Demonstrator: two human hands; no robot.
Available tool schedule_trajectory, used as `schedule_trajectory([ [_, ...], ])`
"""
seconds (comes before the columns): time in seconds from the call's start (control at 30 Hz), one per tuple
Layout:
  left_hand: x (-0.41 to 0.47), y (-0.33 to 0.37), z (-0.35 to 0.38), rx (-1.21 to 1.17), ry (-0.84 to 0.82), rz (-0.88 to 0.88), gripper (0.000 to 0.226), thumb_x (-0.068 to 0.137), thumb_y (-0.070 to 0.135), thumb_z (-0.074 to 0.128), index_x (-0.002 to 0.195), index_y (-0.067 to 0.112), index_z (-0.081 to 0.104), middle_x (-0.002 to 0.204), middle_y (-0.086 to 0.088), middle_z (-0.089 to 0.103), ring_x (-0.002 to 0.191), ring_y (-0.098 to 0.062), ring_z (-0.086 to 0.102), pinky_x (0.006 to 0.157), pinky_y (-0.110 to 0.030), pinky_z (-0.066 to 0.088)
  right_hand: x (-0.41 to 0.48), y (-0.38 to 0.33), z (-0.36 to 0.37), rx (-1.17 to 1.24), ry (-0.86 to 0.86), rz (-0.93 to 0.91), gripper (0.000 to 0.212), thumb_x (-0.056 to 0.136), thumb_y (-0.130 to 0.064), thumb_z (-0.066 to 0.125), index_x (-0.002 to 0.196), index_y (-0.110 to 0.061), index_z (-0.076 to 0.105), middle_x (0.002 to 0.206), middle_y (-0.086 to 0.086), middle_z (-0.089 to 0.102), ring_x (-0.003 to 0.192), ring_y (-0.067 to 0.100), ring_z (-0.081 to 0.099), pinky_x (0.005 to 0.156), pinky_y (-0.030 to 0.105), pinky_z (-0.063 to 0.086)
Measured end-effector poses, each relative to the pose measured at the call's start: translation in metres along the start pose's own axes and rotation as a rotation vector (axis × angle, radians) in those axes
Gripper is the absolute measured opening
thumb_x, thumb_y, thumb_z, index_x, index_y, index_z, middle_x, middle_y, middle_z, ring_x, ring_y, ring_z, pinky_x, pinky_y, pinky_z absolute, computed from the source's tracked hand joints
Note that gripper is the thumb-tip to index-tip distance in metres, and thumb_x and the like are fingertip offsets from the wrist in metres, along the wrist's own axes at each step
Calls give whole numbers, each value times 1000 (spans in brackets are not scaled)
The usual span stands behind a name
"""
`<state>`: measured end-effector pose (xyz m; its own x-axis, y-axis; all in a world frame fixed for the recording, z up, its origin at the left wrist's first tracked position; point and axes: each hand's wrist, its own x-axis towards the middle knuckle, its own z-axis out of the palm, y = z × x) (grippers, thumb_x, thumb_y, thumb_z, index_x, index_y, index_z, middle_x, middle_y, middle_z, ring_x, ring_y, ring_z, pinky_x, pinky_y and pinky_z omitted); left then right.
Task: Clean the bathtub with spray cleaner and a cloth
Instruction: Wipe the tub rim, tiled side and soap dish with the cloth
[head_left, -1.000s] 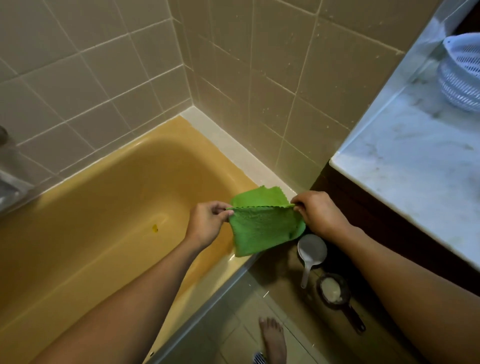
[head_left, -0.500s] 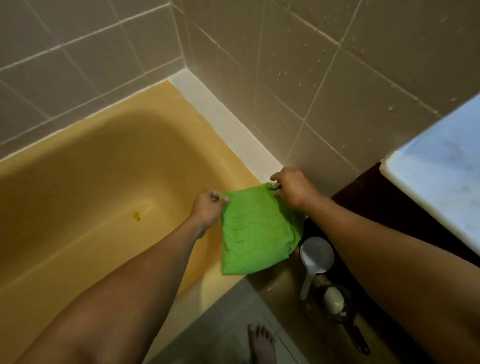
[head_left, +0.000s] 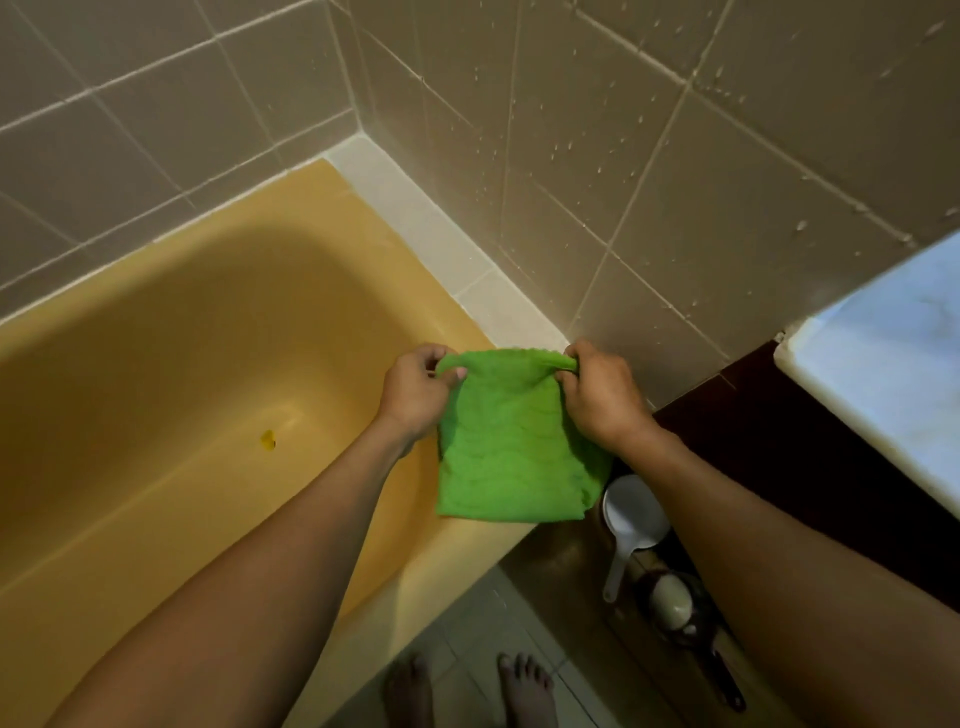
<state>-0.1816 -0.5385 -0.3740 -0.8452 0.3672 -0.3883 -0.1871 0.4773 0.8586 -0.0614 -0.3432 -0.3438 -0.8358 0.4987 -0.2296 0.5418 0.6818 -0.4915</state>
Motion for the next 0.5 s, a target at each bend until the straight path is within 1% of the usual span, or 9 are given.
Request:
schedule_trajectory([
  [0.03, 6, 4, -2, -31, 6, 27, 18, 93, 11, 74, 84, 25, 70, 91, 3, 70, 88, -24, 70, 84, -39, 58, -1, -3, -6, 47, 31, 30, 14, 100, -18, 58, 113, -14, 57, 102, 12, 62, 92, 32, 56, 74, 34, 39],
  [0.1, 15, 8, -3, -42, 22, 68, 22, 89, 10, 77, 83, 30, 71, 97, 7, 69, 93, -26, 69, 86, -39, 57, -2, -9, -14, 91, 95, 22, 16, 99, -12, 59, 114, -15, 57, 99, 6, 58, 89, 26, 53, 74, 31, 37],
  [0.13, 18, 10, -3, -26, 27, 86, 24, 88, 9, 78, 85, 31, 70, 100, 9, 67, 94, -24, 69, 86, -37, 57, -2, -11, -15, 76, 123, -10, 20, 97, -9, 62, 116, -15, 58, 102, 5, 59, 94, 25, 54, 78, 32, 40],
  [0.2, 22, 11, 0, -16, 40, 105, 29, 88, 3, 76, 93, 30, 68, 105, 9, 67, 93, -21, 69, 82, -31, 57, -5, -14, -10, -51, 169, -84, 34, 92, -5, 65, 125, -14, 59, 115, 10, 61, 107, 30, 56, 91, 40, 45],
  [0.23, 24, 11, 1, 0, 36, 120, 30, 88, 0, 74, 96, 28, 69, 104, 8, 68, 89, -18, 70, 77, -28, 56, -8, -15, -3, -147, 193, -120, 40, 90, -2, 65, 128, -13, 59, 120, 12, 60, 111, 33, 55, 94, 43, 43],
  [0.3, 29, 13, 3, 28, 33, 157, 30, 87, -3, 71, 93, 27, 69, 94, 8, 69, 77, -11, 68, 70, -23, 51, -20, -14, 12, -295, 270, -196, 45, 84, 1, 65, 127, -11, 61, 125, 15, 58, 114, 36, 50, 94, 45, 41],
  [0.37, 38, 15, 4, 34, 17, 180, 33, 86, -4, 73, 87, 28, 70, 86, 8, 70, 72, -4, 66, 71, -22, 52, -31, -20, 32, -323, 366, -249, 40, 84, -4, 66, 123, -10, 64, 127, 19, 57, 114, 36, 47, 91, 45, 43],
  [0.43, 49, 16, 4, 78, -31, 213, 30, 86, -2, 75, 88, 28, 72, 86, 7, 72, 69, 3, 64, 73, -22, 54, -38, -27, 54, -309, 333, -288, 36, 86, -10, 67, 121, -10, 66, 127, 20, 58, 114, 37, 52, 91, 44, 48],
  [0.5, 55, 15, 2, 196, -116, 283, 20, 86, 6, 80, 97, 22, 76, 92, 6, 72, 71, 5, 64, 74, -19, 54, -37, -25, 74, -353, 209, -250, 32, 89, -16, 59, 120, -11, 68, 133, 20, 58, 122, 39, 53, 98, 47, 49],
])
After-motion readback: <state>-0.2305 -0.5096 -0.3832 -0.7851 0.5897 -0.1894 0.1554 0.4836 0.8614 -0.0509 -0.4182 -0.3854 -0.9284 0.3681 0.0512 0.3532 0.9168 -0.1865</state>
